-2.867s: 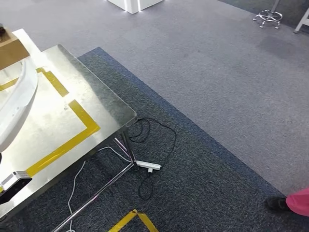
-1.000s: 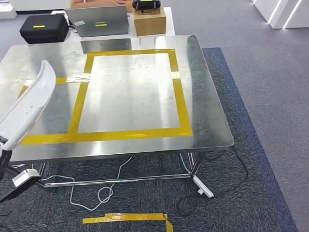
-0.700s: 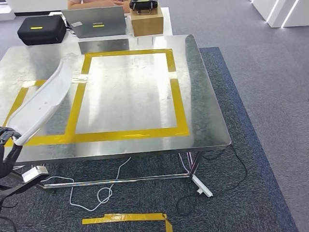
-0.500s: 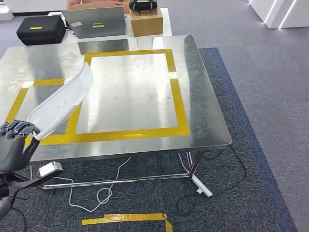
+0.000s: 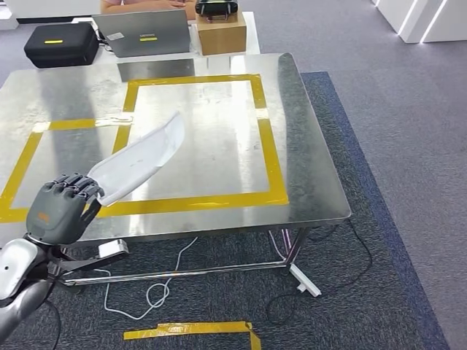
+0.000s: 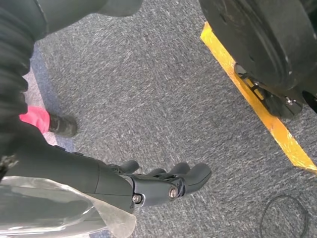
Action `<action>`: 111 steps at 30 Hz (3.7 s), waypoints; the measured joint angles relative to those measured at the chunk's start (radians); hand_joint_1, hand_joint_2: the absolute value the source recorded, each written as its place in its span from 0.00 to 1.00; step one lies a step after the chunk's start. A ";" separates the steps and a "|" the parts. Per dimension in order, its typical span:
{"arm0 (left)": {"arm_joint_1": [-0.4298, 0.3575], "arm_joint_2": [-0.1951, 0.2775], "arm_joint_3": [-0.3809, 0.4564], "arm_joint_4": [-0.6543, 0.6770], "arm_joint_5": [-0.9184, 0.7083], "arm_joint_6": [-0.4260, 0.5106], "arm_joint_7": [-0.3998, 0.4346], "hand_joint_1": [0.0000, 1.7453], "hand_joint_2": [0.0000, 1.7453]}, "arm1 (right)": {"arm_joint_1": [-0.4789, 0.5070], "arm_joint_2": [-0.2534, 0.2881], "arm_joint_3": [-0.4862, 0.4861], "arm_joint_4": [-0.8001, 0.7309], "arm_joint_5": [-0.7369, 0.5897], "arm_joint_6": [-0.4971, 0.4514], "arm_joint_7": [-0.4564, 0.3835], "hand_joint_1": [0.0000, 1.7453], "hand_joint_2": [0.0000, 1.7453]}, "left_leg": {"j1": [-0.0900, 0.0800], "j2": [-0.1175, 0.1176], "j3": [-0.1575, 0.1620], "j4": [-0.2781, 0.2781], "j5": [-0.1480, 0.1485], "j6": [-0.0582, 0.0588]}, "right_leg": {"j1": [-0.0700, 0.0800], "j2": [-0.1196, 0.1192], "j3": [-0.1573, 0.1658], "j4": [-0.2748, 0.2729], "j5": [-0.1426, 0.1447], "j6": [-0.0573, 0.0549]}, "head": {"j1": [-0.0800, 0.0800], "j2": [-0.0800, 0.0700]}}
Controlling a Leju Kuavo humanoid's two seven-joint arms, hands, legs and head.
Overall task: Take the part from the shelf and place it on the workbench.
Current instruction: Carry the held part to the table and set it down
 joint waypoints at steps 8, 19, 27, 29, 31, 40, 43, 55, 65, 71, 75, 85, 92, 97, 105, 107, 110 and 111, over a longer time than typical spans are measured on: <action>-0.044 -0.042 -0.074 0.075 0.018 -0.083 0.065 0.67 1.00 | 0.013 0.002 -0.033 0.003 0.012 0.022 0.014 0.00 1.00 | 0.000 0.000 0.000 0.000 0.000 0.001 | 0.000 0.000 0.000 0.000 0.000 0.000 | 0.000 0.000; -0.061 -0.074 -0.078 0.288 -0.013 -0.105 0.174 0.67 1.00 | 0.059 0.009 -0.048 0.010 -0.038 -0.020 0.029 0.00 1.00 | 0.000 0.002 0.000 0.000 -0.001 0.001 | 0.000 0.002 0.000 0.000 0.000 0.000 | 0.000 0.000; -0.023 -0.044 0.010 0.336 -0.041 -0.117 0.218 0.67 1.00 | 0.064 0.008 -0.042 -0.011 -0.061 -0.061 0.043 0.00 1.00 | 0.000 0.002 0.000 0.000 -0.001 0.001 | 0.001 0.002 0.000 0.000 0.000 0.000 | 0.000 0.000; -0.012 -0.038 0.029 0.342 -0.050 -0.117 0.225 0.67 1.00 | 0.065 0.008 -0.041 -0.012 -0.069 -0.067 0.041 0.00 1.00 | 0.000 0.003 0.000 0.000 -0.001 0.001 | 0.001 0.002 0.000 0.000 0.000 0.000 | 0.000 0.000; 0.001 -0.030 0.049 0.345 -0.059 -0.117 0.235 0.67 1.00 | 0.066 0.008 -0.038 -0.013 -0.077 -0.074 0.039 0.00 1.00 | 0.000 0.003 0.000 0.000 -0.001 0.001 | 0.001 0.002 0.000 0.000 0.000 0.000 | 0.000 0.000; 0.066 0.026 0.159 0.347 -0.080 -0.109 0.266 0.67 1.00 | 0.073 0.008 -0.013 -0.021 -0.115 -0.110 0.033 0.00 1.00 | 0.000 0.003 0.000 0.000 -0.001 0.001 | 0.001 0.002 0.000 0.000 0.000 0.000 | 0.000 0.000; 0.084 0.034 0.188 0.347 -0.080 -0.104 0.268 0.67 1.00 | 0.072 0.008 -0.007 -0.022 -0.119 -0.116 0.031 0.00 1.00 | 0.000 0.003 0.000 0.000 -0.001 0.001 | 0.001 0.002 0.000 0.000 0.000 0.000 | 0.000 0.000; 0.109 0.035 0.222 0.345 -0.085 -0.081 0.228 0.00 1.00 | 0.063 0.008 0.012 -0.023 -0.135 -0.112 0.013 0.00 0.00 | 0.000 0.003 0.000 0.000 -0.001 0.001 | 0.001 0.002 0.001 0.000 0.000 0.000 | 0.000 0.000; 0.104 0.033 0.218 0.345 -0.015 -0.035 0.153 0.00 0.00 | 0.057 0.008 0.029 -0.023 -0.142 -0.095 0.000 0.00 0.00 | 0.000 0.003 0.000 0.000 -0.001 0.001 | 0.001 0.002 0.000 0.000 0.000 0.000 | 0.000 0.000; 0.096 0.024 0.217 0.344 0.031 0.037 0.126 0.00 0.00 | 0.055 0.008 0.033 -0.023 -0.139 -0.091 -0.004 0.00 0.00 | 0.000 0.003 0.000 0.000 -0.001 0.001 | 0.001 0.002 0.000 0.000 0.000 0.000 | 0.000 0.000; 0.083 0.011 0.222 0.334 0.096 0.071 0.102 0.00 0.00 | 0.054 0.008 0.033 -0.023 -0.137 -0.088 -0.010 0.00 0.00 | 0.000 0.003 0.000 0.000 -0.001 0.001 | 0.000 0.002 0.000 -0.001 0.000 0.000 | 0.000 0.000; 0.056 -0.031 0.246 0.292 0.188 0.114 0.057 0.00 0.00 | 0.054 0.008 0.034 -0.023 -0.136 -0.089 -0.014 0.00 0.00 | 0.000 0.003 0.000 0.000 -0.001 0.001 | 0.000 0.002 0.001 -0.001 0.000 0.000 | 0.000 0.000; 0.057 -0.052 0.284 0.236 0.340 0.191 -0.026 0.00 0.00 | 0.058 0.002 0.035 -0.027 -0.136 -0.098 -0.017 0.00 0.00 | 0.000 0.003 0.000 0.000 -0.001 0.001 | 0.000 0.002 0.001 -0.001 0.000 0.000 | 0.000 0.000; 0.060 -0.070 0.325 0.167 0.419 0.202 -0.062 0.00 0.00 | 0.065 -0.011 0.037 -0.044 -0.137 -0.109 -0.018 0.00 0.00 | 0.000 0.003 0.000 0.000 -0.001 0.001 | 0.000 0.002 0.001 -0.001 0.000 0.000 | 0.000 0.000; 0.071 -0.088 0.360 0.111 0.517 0.204 -0.112 0.00 0.00 | 0.067 -0.022 0.038 -0.065 -0.139 -0.123 -0.017 0.00 0.00 | 0.000 0.003 0.000 0.000 -0.001 0.001 | 0.000 0.002 0.001 -0.001 0.000 0.000 | 0.000 0.000; 0.078 -0.090 0.371 0.090 0.540 0.198 -0.123 0.00 0.00 | 0.068 -0.025 0.038 -0.072 -0.142 -0.132 -0.016 0.00 0.00 | 0.000 0.003 0.000 0.001 -0.001 0.001 | 0.000 0.002 0.001 -0.001 0.000 0.000 | 0.000 0.000; 0.094 -0.089 0.383 0.059 0.546 0.188 -0.131 0.00 0.00 | 0.069 -0.030 0.038 -0.082 -0.145 -0.147 -0.016 0.00 0.00 | 0.000 0.003 0.000 0.001 -0.001 0.002 | 0.000 0.002 0.001 -0.001 0.000 0.000 | 0.000 0.000; 0.099 -0.089 0.385 0.051 0.546 0.185 -0.132 0.00 0.00 | 0.069 -0.031 0.038 -0.085 -0.146 -0.150 -0.016 0.00 0.00 | 0.000 0.003 0.000 0.001 -0.001 0.002 | 0.000 0.002 0.001 -0.001 0.000 0.000 | 0.000 0.000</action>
